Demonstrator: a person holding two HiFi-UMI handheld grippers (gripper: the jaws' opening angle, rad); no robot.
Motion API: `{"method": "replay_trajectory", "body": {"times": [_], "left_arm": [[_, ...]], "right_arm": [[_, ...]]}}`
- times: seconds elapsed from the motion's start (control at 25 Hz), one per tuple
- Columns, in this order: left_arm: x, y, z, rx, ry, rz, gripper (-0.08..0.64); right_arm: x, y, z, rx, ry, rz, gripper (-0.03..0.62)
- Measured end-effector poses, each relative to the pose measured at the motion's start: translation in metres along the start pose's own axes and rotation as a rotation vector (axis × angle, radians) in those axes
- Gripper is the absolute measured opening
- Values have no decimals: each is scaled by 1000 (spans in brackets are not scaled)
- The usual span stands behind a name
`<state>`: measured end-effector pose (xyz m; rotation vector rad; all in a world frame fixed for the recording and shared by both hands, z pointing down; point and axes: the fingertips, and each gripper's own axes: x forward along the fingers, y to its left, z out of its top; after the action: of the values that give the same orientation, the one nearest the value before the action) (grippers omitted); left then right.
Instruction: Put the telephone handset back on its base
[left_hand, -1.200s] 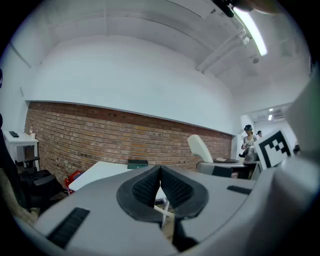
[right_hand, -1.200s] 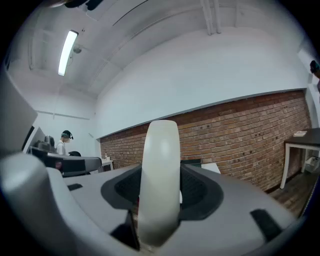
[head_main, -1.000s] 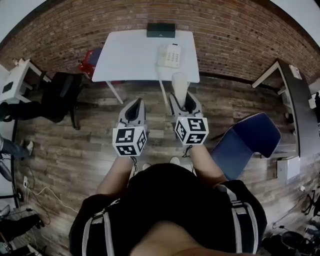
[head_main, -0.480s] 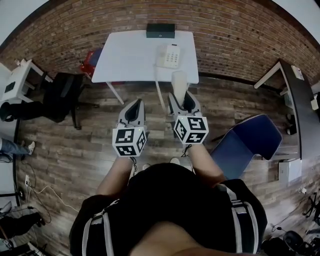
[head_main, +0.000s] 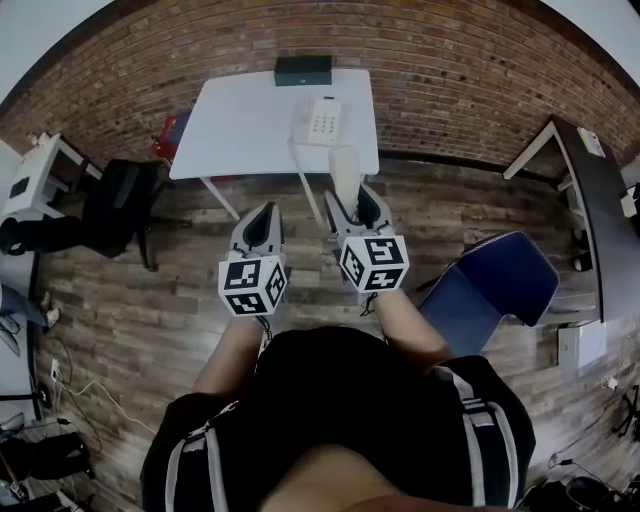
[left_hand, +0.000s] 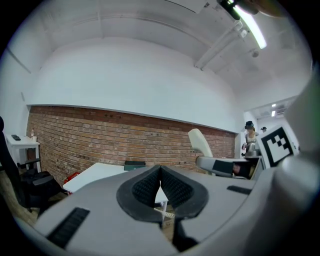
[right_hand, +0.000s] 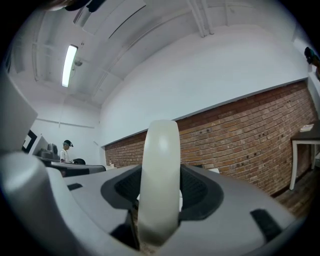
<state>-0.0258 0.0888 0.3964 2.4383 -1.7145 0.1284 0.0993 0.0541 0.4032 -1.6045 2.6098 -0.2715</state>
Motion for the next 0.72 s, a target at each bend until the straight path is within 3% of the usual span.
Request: {"method": "replay_trajectory", "body": {"times": [0.4, 0.72], "left_arm": [[26, -29, 3, -13, -20, 40, 2], [53, -21, -4, -8, -3, 45, 2]], "right_arm": [[1, -42, 11, -2, -3, 37, 204], [24, -52, 6, -4, 1, 62, 204]]}}
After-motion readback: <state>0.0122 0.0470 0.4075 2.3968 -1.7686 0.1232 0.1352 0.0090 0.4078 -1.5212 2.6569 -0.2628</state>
